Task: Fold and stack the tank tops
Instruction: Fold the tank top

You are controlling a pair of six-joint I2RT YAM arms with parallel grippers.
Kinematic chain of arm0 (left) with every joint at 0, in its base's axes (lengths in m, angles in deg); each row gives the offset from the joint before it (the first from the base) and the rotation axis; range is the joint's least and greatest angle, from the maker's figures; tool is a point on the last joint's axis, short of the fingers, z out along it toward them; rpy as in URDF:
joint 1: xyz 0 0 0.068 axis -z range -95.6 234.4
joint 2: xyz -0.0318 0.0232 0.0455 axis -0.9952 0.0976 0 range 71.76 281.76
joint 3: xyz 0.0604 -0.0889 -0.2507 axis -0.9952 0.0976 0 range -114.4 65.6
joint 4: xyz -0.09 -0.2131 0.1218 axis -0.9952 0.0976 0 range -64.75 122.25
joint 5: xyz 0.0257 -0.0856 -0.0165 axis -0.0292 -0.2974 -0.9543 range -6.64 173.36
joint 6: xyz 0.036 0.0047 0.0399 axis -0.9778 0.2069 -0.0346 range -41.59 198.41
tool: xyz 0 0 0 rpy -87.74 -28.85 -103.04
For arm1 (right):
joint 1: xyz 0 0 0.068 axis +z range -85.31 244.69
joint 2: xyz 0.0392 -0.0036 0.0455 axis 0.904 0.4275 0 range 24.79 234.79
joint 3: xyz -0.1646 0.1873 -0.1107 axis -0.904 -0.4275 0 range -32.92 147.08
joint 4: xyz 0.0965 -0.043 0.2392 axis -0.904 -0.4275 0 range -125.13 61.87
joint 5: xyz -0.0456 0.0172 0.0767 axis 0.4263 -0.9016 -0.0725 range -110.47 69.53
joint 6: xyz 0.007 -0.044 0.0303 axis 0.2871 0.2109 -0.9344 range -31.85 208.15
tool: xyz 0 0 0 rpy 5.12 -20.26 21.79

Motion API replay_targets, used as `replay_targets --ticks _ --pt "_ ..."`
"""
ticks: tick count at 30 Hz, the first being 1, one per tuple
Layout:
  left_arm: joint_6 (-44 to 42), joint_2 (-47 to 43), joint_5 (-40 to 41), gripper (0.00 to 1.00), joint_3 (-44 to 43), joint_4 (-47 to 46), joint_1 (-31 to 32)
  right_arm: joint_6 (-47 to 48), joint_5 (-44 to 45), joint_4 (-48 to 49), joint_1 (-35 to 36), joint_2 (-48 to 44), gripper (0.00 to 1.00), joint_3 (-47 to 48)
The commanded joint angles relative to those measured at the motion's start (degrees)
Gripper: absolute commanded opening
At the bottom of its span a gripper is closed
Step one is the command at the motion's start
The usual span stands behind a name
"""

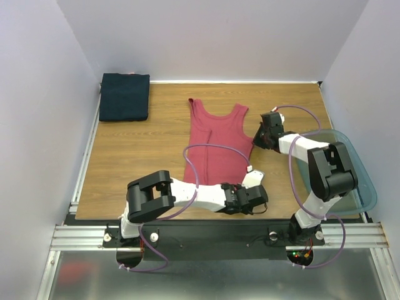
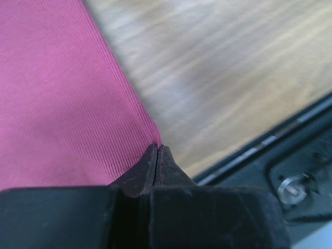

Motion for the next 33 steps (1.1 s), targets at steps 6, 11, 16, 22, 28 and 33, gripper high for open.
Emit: replay_targets --ticks 6,11,16,22,28,33 --pt "1.41 -7.25 -0.6 0.0 4.59 -6.36 1.05 3.42 3.94 -3.89 -1.25 -7.64 0.0 1.32" --pt "2.82 -9.44 0.1 0.0 7.49 -8.12 0.44 4.48 1.38 -6.62 -0.38 -5.63 0.0 6.33" --pt "5.37 -13.57 0.54 0.0 12.06 -10.14 -1.23 4.66 1.65 -8.02 1.47 -2.73 0.0 10.11" --pt "8.27 -19.11 0.8 0.0 19.01 -12.87 -3.17 4.04 2.52 -8.91 3.84 0.52 0.01 14.06" --pt "10.9 -22.45 0.71 0.0 23.93 -14.37 -4.22 3.16 4.11 -9.96 7.62 3.95 0.0 18.2" --pt "12.58 -24.56 0.63 0.0 28.05 -15.24 -4.4 2.81 6.13 -11.19 11.3 8.6 0.0 23.2"
